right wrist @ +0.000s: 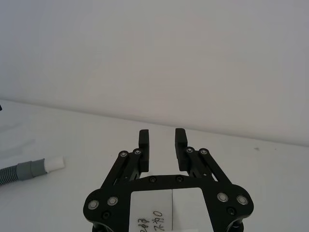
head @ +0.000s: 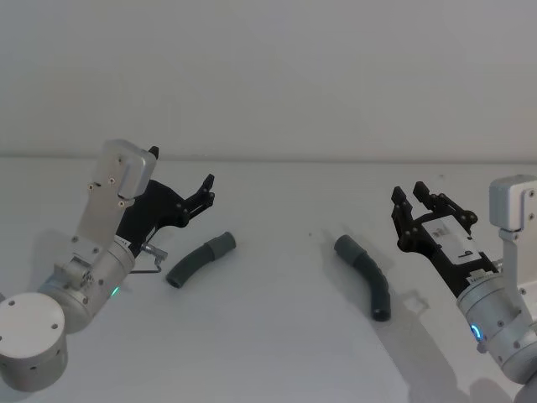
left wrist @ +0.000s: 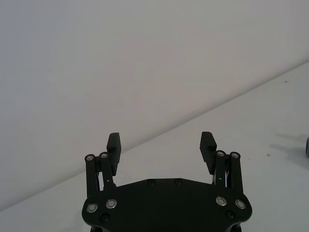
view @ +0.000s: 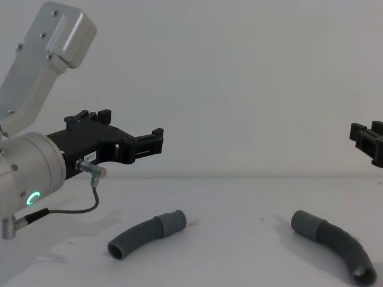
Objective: Use both hands to pick up one end of the pipe from the table, align the ends, and insert them.
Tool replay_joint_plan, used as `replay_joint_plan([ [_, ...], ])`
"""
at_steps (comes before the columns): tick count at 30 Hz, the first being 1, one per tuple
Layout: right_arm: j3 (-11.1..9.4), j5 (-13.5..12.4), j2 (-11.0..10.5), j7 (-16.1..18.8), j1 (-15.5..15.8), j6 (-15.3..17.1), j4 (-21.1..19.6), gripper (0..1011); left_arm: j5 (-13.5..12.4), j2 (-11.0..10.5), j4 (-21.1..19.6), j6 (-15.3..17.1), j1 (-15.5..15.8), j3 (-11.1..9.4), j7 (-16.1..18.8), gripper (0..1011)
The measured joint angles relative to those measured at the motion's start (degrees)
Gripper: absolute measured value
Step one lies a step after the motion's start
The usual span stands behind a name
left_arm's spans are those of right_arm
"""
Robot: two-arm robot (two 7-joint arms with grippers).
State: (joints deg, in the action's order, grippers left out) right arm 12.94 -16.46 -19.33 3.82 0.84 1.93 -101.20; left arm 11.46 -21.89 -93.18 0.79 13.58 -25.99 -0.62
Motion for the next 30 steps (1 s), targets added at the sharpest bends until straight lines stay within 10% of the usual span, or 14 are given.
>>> replay_joint_plan([
  [11,0.0,-0.01,0.0,0.0,0.0,0.01,-0.03,312,0.01,0.0,0.0,0.0,0.0,-0.04,0.0,1001],
  [30,0.0,0.0,0.0,0.01,0.0,0.02,-0.03,858,0.02,0.0,0.01,0.01,0.0,-0.04,-0.01,1001],
])
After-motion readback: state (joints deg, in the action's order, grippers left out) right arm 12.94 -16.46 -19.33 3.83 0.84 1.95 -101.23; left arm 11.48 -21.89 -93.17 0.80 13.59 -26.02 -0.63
